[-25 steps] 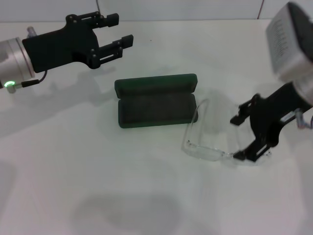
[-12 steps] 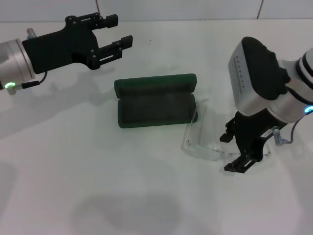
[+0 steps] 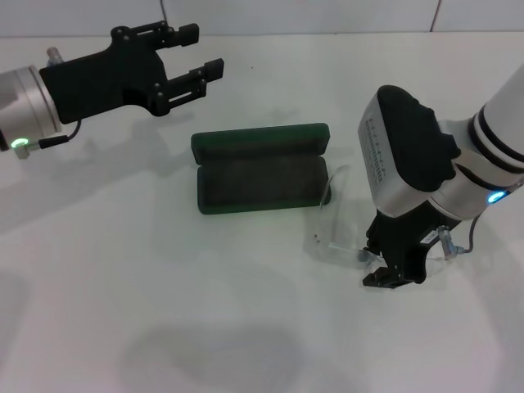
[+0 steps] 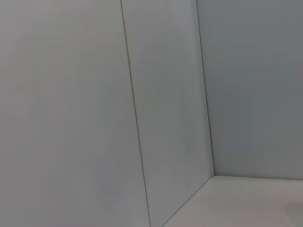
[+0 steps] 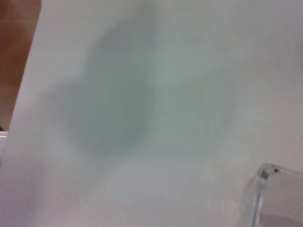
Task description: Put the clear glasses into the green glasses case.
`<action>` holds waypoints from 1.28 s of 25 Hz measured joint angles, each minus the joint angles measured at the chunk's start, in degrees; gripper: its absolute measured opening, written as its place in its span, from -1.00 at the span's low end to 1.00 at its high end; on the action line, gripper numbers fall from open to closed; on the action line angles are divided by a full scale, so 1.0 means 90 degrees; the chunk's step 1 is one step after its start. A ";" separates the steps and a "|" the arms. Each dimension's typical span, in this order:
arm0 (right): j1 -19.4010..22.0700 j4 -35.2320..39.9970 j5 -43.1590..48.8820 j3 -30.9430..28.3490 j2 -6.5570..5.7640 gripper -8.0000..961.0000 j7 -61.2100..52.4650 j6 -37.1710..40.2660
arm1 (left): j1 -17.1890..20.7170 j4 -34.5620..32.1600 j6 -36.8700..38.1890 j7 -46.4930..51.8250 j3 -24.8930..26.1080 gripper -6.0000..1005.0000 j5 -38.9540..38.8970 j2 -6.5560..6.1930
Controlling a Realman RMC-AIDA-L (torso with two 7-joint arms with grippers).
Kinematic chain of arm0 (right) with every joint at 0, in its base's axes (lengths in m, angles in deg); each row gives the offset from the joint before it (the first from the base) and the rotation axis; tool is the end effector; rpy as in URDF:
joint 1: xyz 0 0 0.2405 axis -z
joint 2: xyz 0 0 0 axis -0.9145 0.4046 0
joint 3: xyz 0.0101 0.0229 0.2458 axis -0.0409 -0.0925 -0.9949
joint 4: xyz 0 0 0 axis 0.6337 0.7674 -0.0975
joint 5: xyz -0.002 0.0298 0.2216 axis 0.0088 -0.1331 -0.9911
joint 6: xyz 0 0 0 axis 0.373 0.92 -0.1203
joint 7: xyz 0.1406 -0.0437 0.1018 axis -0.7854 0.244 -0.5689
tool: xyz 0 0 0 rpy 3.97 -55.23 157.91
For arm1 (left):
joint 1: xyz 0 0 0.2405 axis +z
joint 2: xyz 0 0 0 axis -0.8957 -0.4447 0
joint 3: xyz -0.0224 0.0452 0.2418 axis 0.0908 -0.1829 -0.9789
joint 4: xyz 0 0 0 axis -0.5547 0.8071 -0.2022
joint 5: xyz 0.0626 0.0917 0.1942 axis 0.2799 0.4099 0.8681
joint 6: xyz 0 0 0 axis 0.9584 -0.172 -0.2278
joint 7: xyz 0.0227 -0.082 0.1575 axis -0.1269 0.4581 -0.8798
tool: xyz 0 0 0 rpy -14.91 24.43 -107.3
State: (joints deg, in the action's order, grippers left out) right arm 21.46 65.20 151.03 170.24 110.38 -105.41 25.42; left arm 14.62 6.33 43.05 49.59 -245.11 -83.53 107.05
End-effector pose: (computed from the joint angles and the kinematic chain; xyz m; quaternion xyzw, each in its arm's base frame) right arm 0.1561 0.3527 -0.0965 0.9766 0.0362 0.2113 0.0172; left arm -0.2203 0.3992 0.0080 -0.9153 -0.0574 -0.2999 0.2624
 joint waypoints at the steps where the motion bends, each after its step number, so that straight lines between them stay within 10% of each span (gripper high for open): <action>1: -0.0003 0.0000 0.0017 0.0008 0.0000 0.04 -0.0021 -0.0003 | 0.0003 0.0000 0.0000 -0.0002 0.0000 0.15 0.0000 0.0000; 13: 0.0053 0.0066 -0.0014 -0.0079 -0.0028 -0.60 0.0048 -0.0025 | 0.0030 0.0000 0.0027 -0.0005 0.0000 0.14 -0.0023 0.0017; 19: 0.0494 0.0686 -0.0264 -0.1311 -0.0053 -0.72 0.0693 0.0725 | 0.0098 0.0001 0.0278 0.0011 0.0000 0.14 -0.0121 0.0021; 32: 0.1930 -0.0352 -0.3979 -0.2386 -0.0016 -0.72 0.5814 0.0317 | 0.0333 -0.0815 0.1946 0.0022 0.0000 0.14 -0.0387 -0.0183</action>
State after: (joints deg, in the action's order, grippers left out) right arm 38.83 62.03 115.22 148.77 110.23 -53.08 28.28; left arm 17.62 -1.00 60.57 49.79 -245.11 -87.01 105.40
